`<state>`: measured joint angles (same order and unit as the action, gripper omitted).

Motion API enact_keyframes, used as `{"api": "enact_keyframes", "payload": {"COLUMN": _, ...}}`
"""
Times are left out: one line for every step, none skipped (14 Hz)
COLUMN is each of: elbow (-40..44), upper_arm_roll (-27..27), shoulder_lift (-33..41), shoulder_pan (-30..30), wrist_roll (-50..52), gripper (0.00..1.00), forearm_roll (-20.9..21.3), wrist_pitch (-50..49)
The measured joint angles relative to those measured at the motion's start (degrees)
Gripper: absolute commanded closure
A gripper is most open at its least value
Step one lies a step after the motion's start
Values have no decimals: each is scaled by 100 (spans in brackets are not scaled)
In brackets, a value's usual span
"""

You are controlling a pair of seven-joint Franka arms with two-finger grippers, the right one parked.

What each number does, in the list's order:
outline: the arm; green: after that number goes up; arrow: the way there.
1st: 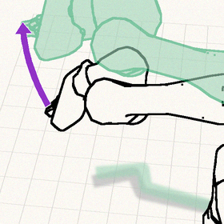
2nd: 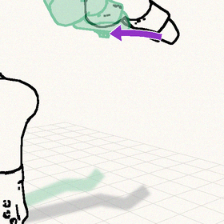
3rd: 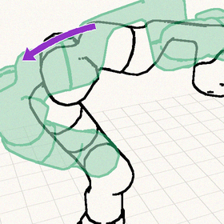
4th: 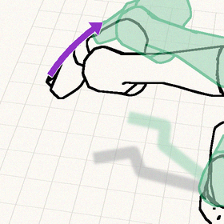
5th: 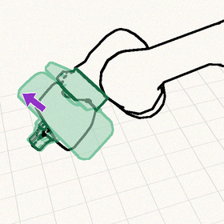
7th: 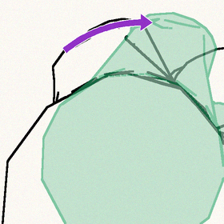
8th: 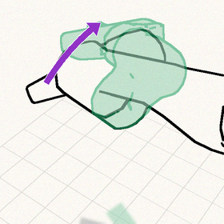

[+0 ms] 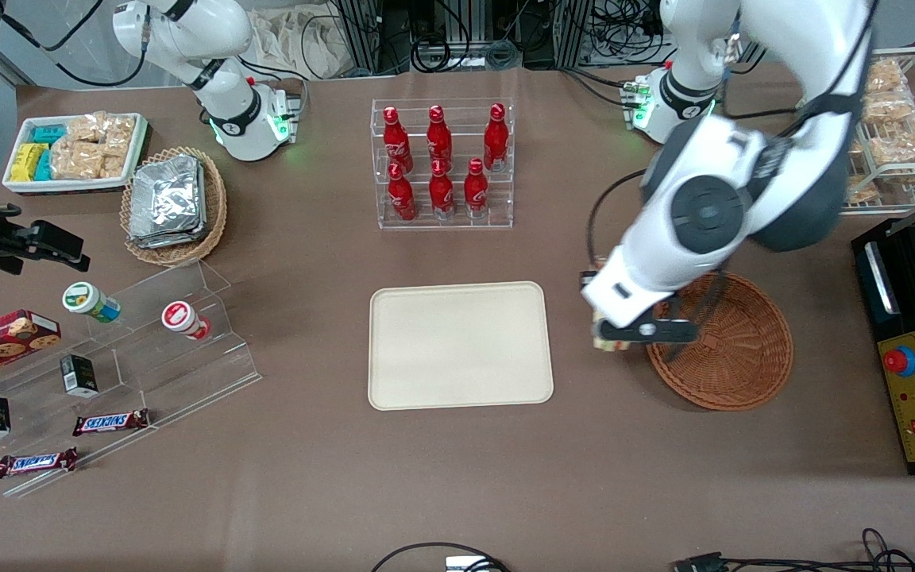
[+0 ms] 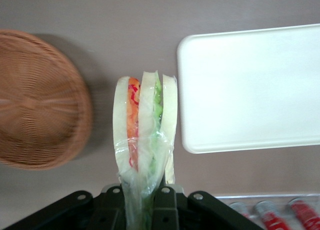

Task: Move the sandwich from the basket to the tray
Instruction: 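Lift the sandwich with the left gripper and carry it over the beige tray, then lower the sandwich onto the tray and open the left gripper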

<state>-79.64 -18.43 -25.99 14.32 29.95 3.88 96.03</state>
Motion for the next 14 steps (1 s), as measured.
{"api": "enact_keyframes", "payload": {"elbow": 99, "upper_arm_roll": 0, "shoulder_lift": -218, "shoulder_pan": 200, "wrist_roll": 179, "gripper": 100, "forearm_roll": 2, "wrist_pitch": 130}}
{"api": "enact_keyframes", "payload": {"elbow": 154, "upper_arm_roll": 1, "shoulder_lift": -403, "shoulder_pan": 361, "wrist_roll": 285, "gripper": 100, "forearm_roll": 6, "wrist_pitch": 304}}
{"api": "enact_keyframes", "payload": {"elbow": 182, "upper_arm_roll": 2, "shoulder_lift": -563, "shoulder_pan": 471, "wrist_roll": 340, "gripper": 100, "forearm_roll": 12, "wrist_pitch": 480}}
{"api": "enact_keyframes", "payload": {"elbow": 194, "upper_arm_roll": 2, "shoulder_lift": -714, "shoulder_pan": 524, "wrist_roll": 358, "gripper": 100, "forearm_roll": 14, "wrist_pitch": 650}}
{"api": "enact_keyframes", "payload": {"elbow": 195, "upper_arm_roll": 5, "shoulder_lift": -861, "shoulder_pan": 534, "wrist_roll": 358, "gripper": 100, "forearm_roll": 15, "wrist_pitch": 828}}
{"api": "enact_keyframes", "payload": {"elbow": 187, "upper_arm_roll": 7, "shoulder_lift": -1012, "shoulder_pan": 538, "wrist_roll": 348, "gripper": 100, "forearm_roll": 22, "wrist_pitch": 1000}}
{"api": "enact_keyframes", "payload": {"elbow": 159, "upper_arm_roll": 7, "shoulder_lift": -1167, "shoulder_pan": 563, "wrist_roll": 339, "gripper": 100, "forearm_roll": 73, "wrist_pitch": 1170}}
{"api": "enact_keyframes", "payload": {"elbow": 76, "upper_arm_roll": 7, "shoulder_lift": -1315, "shoulder_pan": 601, "wrist_roll": 339, "gripper": 100, "forearm_roll": 169, "wrist_pitch": 1384}}
{"api": "enact_keyframes", "payload": {"elbow": -46, "upper_arm_roll": 7, "shoulder_lift": -1440, "shoulder_pan": 631, "wrist_roll": 344, "gripper": 100, "forearm_roll": 248, "wrist_pitch": 1622}}
{"api": "enact_keyframes", "payload": {"elbow": -168, "upper_arm_roll": 7, "shoulder_lift": -1544, "shoulder_pan": 653, "wrist_roll": 347, "gripper": 100, "forearm_roll": 290, "wrist_pitch": 1866}}
{"api": "enact_keyframes", "payload": {"elbow": -277, "upper_arm_roll": 7, "shoulder_lift": -1633, "shoulder_pan": 666, "wrist_roll": 347, "gripper": 100, "forearm_roll": 306, "wrist_pitch": 2067}}
{"api": "enact_keyframes", "payload": {"elbow": -352, "upper_arm_roll": 7, "shoulder_lift": -1701, "shoulder_pan": 670, "wrist_roll": 347, "gripper": 100, "forearm_roll": 318, "wrist_pitch": 2181}}
{"api": "enact_keyframes", "payload": {"elbow": -401, "upper_arm_roll": 8, "shoulder_lift": -1750, "shoulder_pan": 669, "wrist_roll": 347, "gripper": 100, "forearm_roll": 327, "wrist_pitch": 2227}}
{"api": "enact_keyframes", "payload": {"elbow": -426, "upper_arm_roll": 9, "shoulder_lift": -1780, "shoulder_pan": 669, "wrist_roll": 347, "gripper": 100, "forearm_roll": 332, "wrist_pitch": 2232}}
